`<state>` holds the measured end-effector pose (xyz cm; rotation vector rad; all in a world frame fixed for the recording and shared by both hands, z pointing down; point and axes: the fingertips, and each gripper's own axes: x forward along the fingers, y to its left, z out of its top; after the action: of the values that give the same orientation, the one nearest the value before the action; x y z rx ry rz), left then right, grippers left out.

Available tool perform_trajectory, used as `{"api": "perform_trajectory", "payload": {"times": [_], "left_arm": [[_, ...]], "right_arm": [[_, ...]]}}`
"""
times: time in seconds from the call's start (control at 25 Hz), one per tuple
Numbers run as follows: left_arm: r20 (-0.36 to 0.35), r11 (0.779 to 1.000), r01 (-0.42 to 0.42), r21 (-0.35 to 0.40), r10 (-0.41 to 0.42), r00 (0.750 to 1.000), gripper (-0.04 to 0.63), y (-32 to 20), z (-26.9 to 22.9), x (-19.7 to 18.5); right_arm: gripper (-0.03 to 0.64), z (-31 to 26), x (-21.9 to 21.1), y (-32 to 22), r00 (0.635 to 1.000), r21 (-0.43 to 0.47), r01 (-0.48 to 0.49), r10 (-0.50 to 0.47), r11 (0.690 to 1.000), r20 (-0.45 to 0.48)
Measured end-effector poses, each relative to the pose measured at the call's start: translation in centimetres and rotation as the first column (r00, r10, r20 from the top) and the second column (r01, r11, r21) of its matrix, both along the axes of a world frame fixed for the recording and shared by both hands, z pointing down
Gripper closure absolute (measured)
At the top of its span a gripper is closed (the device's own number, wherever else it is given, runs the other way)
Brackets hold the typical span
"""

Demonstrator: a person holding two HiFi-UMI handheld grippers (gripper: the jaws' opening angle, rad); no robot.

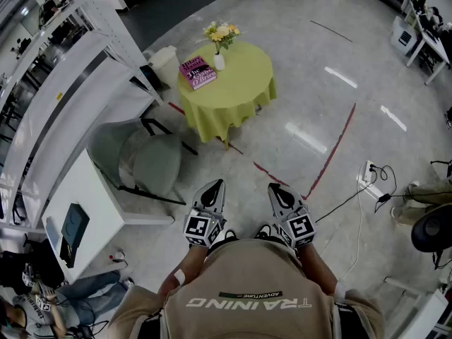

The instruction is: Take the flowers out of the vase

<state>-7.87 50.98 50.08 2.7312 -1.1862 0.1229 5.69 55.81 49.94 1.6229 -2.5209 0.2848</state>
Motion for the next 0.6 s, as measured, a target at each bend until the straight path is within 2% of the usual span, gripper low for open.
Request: {"api": "perform_trajectory", "payload": {"times": [0.28,0.44,0.6], "left_arm": [[0.004,1.000,0.019,-0.010,-0.019,1.000,0.594,-1.3,0.3,0.7],[0.006,0.998,0.054,-0.010,-0.054,0.999,0.594,-1.7,0.5,1.3],[0.003,0.997,0.079,-0.020,-0.079,0.997,0.594,-2.2,0.8,2.1]], "right_arm": [[0.617,-0.7,1.2,-1.2,1.000,0.050,-0.008,0.007,0.999,0.012],[0.617,0.1,2.3,-1.5,0.999,0.029,0.015,-0.016,0.999,0.036],[0.617,1.5,3.2,-2.2,0.997,-0.030,0.053,-0.051,0.998,0.052]]}}
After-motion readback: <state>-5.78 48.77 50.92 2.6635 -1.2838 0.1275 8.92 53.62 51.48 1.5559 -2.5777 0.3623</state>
